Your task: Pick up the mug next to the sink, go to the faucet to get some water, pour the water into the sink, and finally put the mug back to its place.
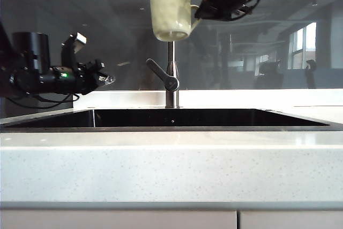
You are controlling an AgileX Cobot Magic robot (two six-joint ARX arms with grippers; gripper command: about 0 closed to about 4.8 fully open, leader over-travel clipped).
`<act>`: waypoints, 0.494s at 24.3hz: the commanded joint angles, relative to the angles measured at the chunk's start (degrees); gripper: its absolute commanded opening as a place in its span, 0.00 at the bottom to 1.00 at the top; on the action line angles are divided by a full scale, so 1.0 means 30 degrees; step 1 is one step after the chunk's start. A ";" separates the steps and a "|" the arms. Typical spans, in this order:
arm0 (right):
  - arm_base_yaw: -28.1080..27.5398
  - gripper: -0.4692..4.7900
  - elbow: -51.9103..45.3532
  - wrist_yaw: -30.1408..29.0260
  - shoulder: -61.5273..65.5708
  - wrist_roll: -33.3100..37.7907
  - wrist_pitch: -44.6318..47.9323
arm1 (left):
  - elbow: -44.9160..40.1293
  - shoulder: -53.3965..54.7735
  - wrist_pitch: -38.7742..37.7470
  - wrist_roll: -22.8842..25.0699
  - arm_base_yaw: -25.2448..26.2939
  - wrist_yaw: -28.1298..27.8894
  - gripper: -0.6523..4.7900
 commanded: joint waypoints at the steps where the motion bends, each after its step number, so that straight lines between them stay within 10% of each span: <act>1: 0.0415 0.09 0.1494 0.0219 0.0080 0.0248 0.0743 | 0.3045 0.1982 -0.0036 -0.0772 -0.0146 0.0692 0.11; 4: 0.0568 0.09 0.1719 0.0459 0.0066 0.0255 0.0627 | 0.6659 0.4022 -0.0211 -0.2120 -0.0277 0.2470 0.14; 9: 0.0568 0.09 0.1734 0.0466 0.0022 0.0262 0.0656 | 0.9661 0.5384 -0.1297 -0.2965 -0.0641 0.3716 0.79; 12: 0.0568 0.09 0.1741 0.0459 0.0000 0.0262 0.0648 | 1.0936 0.5654 -0.2914 -0.2863 -0.0911 0.4160 0.94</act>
